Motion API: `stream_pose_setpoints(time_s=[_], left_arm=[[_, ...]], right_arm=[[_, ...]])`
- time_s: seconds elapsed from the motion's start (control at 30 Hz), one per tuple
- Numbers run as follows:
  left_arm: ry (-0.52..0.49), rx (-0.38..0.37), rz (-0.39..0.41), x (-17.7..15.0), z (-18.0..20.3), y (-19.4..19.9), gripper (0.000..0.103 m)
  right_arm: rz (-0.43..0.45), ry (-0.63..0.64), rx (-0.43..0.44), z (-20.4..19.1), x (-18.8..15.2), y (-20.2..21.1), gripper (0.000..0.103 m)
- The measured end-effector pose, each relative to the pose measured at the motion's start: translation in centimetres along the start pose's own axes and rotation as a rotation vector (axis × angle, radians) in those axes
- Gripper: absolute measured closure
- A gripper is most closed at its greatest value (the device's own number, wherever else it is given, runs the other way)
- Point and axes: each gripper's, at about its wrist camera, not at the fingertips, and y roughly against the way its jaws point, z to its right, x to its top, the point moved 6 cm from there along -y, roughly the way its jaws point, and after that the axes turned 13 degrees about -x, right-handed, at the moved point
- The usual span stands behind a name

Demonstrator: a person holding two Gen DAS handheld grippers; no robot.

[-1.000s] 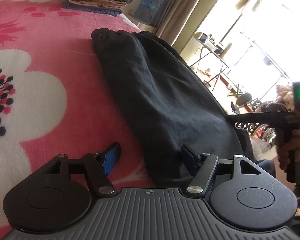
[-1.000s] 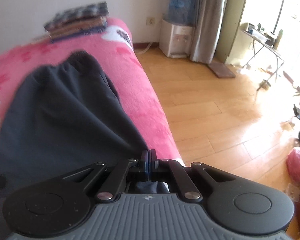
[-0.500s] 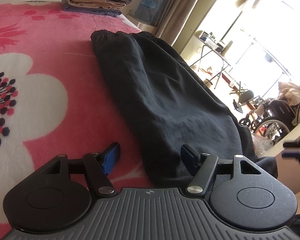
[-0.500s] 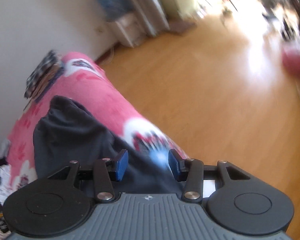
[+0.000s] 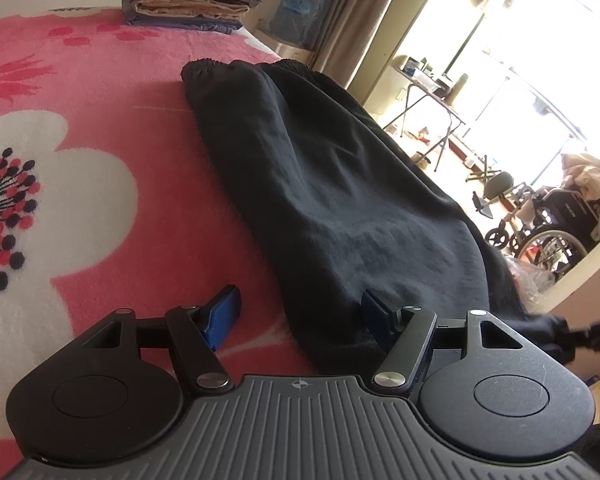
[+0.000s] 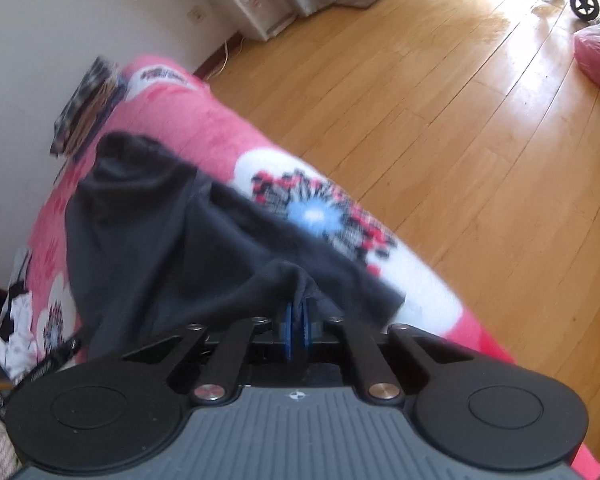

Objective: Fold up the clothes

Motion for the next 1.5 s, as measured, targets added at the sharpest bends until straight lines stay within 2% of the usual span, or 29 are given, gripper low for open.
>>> stream_pose_setpoints(time_s=[0.13, 0.2, 0.27, 0.33, 0.43, 0.5, 0.57, 0.83, 1.03, 1.13, 1.2, 1.23, 1.37, 1.5], left_arm=[[0.013, -0.009, 0.002, 0.0, -0.1, -0.1, 0.036], [0.014, -0.011, 0.002, 0.1, -0.1, 0.0, 0.036], [0.019, -0.012, 0.001, 0.1, -0.1, 0.1, 0.036], [0.026, -0.012, 0.002, 0.1, -0.1, 0.1, 0.036], [0.025, -0.011, 0.002, 0.1, -0.1, 0.1, 0.036], [0.019, -0.008, 0.001, 0.0, 0.0, 0.0, 0.036], [0.012, -0.007, 0.001, 0.0, 0.0, 0.0, 0.036], [0.004, -0.014, 0.006, 0.0, 0.0, -0.1, 0.036], [-0.008, -0.009, 0.008, -0.1, 0.1, -0.2, 0.036], [-0.014, -0.007, 0.009, -0.2, 0.1, -0.3, 0.036], [-0.021, -0.005, 0.009, -0.2, 0.2, -0.3, 0.036], [-0.023, -0.005, 0.009, -0.2, 0.2, -0.3, 0.036], [-0.031, -0.001, 0.010, -0.2, 0.2, -0.4, 0.036], [-0.043, 0.003, 0.009, -0.2, 0.2, -0.4, 0.035]], right_arm=[[-0.048, 0.011, -0.071, 0.7, -1.8, -0.1, 0.098], [-0.052, 0.011, -0.100, 1.3, -2.1, -0.3, 0.094], [-0.030, 0.003, -0.115, 1.7, -2.0, 0.0, 0.078], [0.022, 0.001, -0.128, 1.8, -1.6, 0.9, 0.071], [0.116, 0.039, -0.119, 1.2, -0.4, 2.5, 0.071], [0.156, 0.072, -0.074, 0.4, 0.4, 3.0, 0.071], [0.162, 0.126, -0.056, -0.9, 0.9, 2.5, 0.071], [0.181, 0.373, -0.108, -5.1, 1.7, -1.0, 0.071], [0.213, 0.497, -0.083, -7.1, 2.2, -2.2, 0.071], [0.205, 0.529, -0.078, -7.5, 2.1, -3.2, 0.075], [0.203, 0.552, -0.089, -7.7, 1.8, -3.6, 0.096], [0.214, 0.559, -0.096, -7.8, 1.7, -3.5, 0.102], [0.313, 0.533, -0.122, -7.8, 2.2, -1.7, 0.103], [0.357, 0.505, -0.154, -7.2, 3.5, -1.9, 0.103]])
